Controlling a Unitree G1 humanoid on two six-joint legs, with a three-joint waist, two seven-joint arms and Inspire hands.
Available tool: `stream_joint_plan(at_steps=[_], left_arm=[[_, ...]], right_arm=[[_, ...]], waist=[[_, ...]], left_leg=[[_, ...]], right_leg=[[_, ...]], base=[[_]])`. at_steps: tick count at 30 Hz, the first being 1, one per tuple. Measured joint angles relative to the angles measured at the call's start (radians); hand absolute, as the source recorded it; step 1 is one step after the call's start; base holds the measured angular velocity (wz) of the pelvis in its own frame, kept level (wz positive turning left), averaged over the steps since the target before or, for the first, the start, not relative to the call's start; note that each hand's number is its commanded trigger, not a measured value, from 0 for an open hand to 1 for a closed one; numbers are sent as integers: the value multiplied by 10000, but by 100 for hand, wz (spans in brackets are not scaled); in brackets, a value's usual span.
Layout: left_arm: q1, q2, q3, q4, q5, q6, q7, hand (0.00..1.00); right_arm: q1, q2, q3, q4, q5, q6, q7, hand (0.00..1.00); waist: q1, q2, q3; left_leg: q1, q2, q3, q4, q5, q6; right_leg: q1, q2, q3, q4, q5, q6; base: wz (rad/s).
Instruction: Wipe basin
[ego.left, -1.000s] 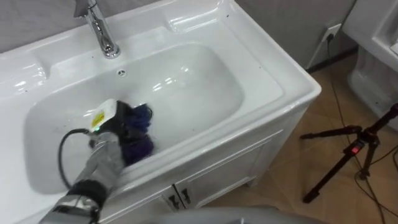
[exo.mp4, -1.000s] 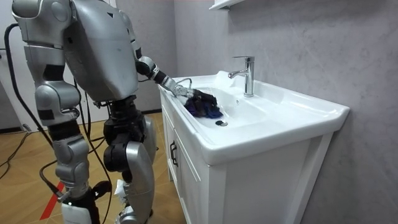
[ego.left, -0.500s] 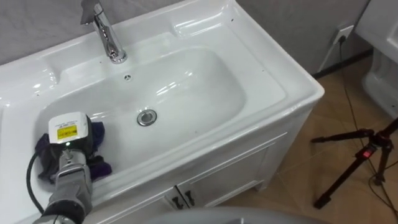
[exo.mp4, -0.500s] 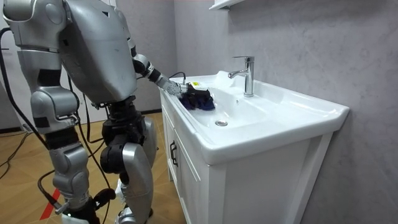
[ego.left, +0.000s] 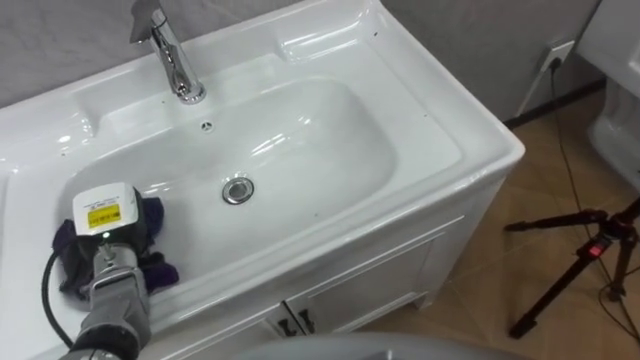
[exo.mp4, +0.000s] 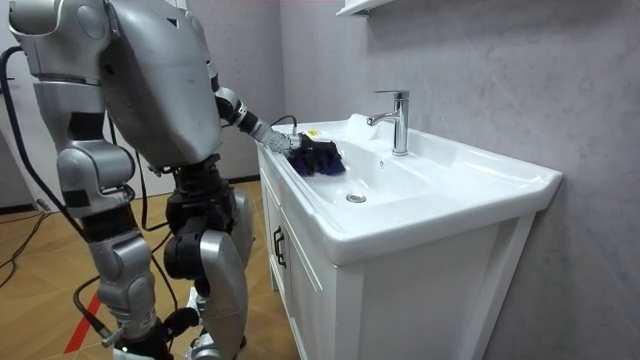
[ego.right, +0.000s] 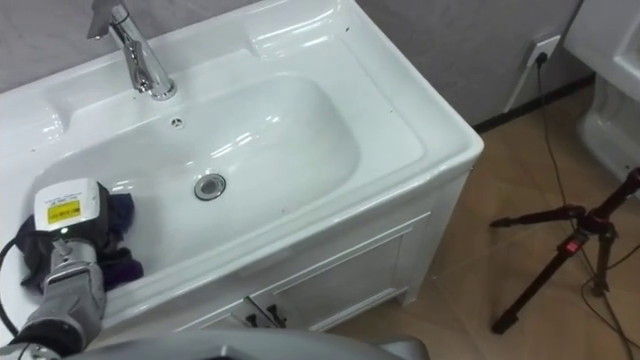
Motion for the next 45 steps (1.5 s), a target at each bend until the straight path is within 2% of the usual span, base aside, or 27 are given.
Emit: stream_joint_plan(at_steps=[2, 3, 7, 8, 10, 13, 14, 15, 17, 21, 24, 28, 35, 41, 43, 45], left_arm=[[-22, -92, 261, -224, -170, -114, 72, 100], [-1, -92, 345, -443, -209, -147, 71, 100], [72, -96, 354, -1315, -700, -272, 64, 100], [187, -96, 354, -1918, -955, -319, 64, 100], [272, -102, 350, -2659, -1375, -479, 69, 100], [274, -103, 352, -3461, -1754, -578, 73, 100], [275, -99, 353, -3875, -1772, -590, 79, 100], [275, -96, 367, -4297, -1774, -665, 119, 100], [274, -79, 373, -4839, -1859, -758, 196, 100], [271, -21, 382, -5583, -1924, -903, 427, 100], [272, -17, 409, -5660, -1949, -983, 508, 100], [273, -13, 424, -5660, -1955, -1011, 536, 100], [272, -11, 705, -5712, -1954, -1200, 545, 100], [262, 16, 1025, -6303, -1957, -1326, 547, 100], [259, 82, 1233, -6362, -1970, -1374, 552, 100], [261, 267, 1420, -6366, -1968, -1434, 551, 100]], right_arm=[[-12, 6, 48, -49, 160, -107, -58, 0], [-42, 35, 70, -66, 154, -232, -63, 0], [-124, 52, 66, -54, 300, -552, -184, 0], [-186, 51, 73, -55, 528, -707, -183, 0], [-228, 47, 73, 13, 757, -938, -195, 0], [-469, -1, 71, 330, 1364, -1178, -382, 0], [-492, -2, 70, 352, 1561, -1203, -396, 0], [-566, 4, 68, 357, 1708, -1206, -386, 0], [-570, 6, 90, 360, 1784, -1200, -381, 0], [-583, 10, 270, 318, 2100, -1424, -327, 0], [-586, 9, 343, 307, 2336, -1537, -244, 0], [-551, 7, 464, 317, 2513, -1546, -164, 0], [-549, 3, 648, 328, 2507, -1651, -7, 0], [-524, -13, 632, 331, 2477, -1804, 56, 0], [-522, -9, 633, 317, 2475, -1836, 57, 0], [-519, -13, 601, 315, 2444, -1840, 62, 0]], waist=[[-1, -25, 13], [2, -72, 78], [-6, -124, 164], [18, -143, 294], [9, -145, 369], [71, -77, 359], [108, -27, 339], [297, 30, 308], [374, 82, 263], [502, 62, 246], [595, -61, 247], [631, -166, 199], [766, -86, 246], [793, -24, 255], [807, -19, 251], [879, -8, 248]], left_leg=[[-112, -20, -84, 6, -1, 0], [-157, -25, -286, 6, -2, 0], [-471, -22, -536, 27, -4, 0], [-526, -16, -614, 48, -4, 0], [-730, -11, -745, 82, -4, 0], [-1013, -20, -946, 109, -4, 0], [-1074, -20, -971, 108, -4, 0], [-1079, -20, -972, 108, -3, 0], [-1081, -19, -1014, 115, -2, 0], [-1090, -20, -1105, 110, -2, 0], [-1110, -22, -1141, 110, -2, 0], [-1159, -43, -1266, 109, -3, 0], [-1191, -65, -1306, 122, -2, 0], [-1256, -94, -1482, 125, -2, 0], [-1231, -102, -1521, 125, -2, 0], [-1177, -106, -1519, 124, -2, 0]], right_leg=[[-90, -24, -40, 4, -10, 17], [-124, -29, -74, 12, -9, 19], [-210, -51, -292, -34, 1, 30], [-214, -65, -384, -38, 4, 29], [-297, -86, -539, -55, 5, 26], [-476, -123, -753, -63, 9, 22], [-529, -125, -770, -64, 9, 22], [-542, -124, -768, -64, 11, 21], [-528, -129, -801, -60, 12, 19], [-500, -166, -992, -59, 12, 19], [-503, -171, -1027, -63, 12, 19], [-490, -192, -1124, -147, 40, 34], [-492, -211, -1156, -196, 91, 62], [-397, -235, -1263, -387, 185, 99], [-362, -242, -1250, -387, 185, 102], [-336, -248, -1240, -385, 184, 103]], base=[[12], [11], [23], [29], [31], [18], [6], [0], [2], [7], [5], [11], [1], [7], [0], [-4]])
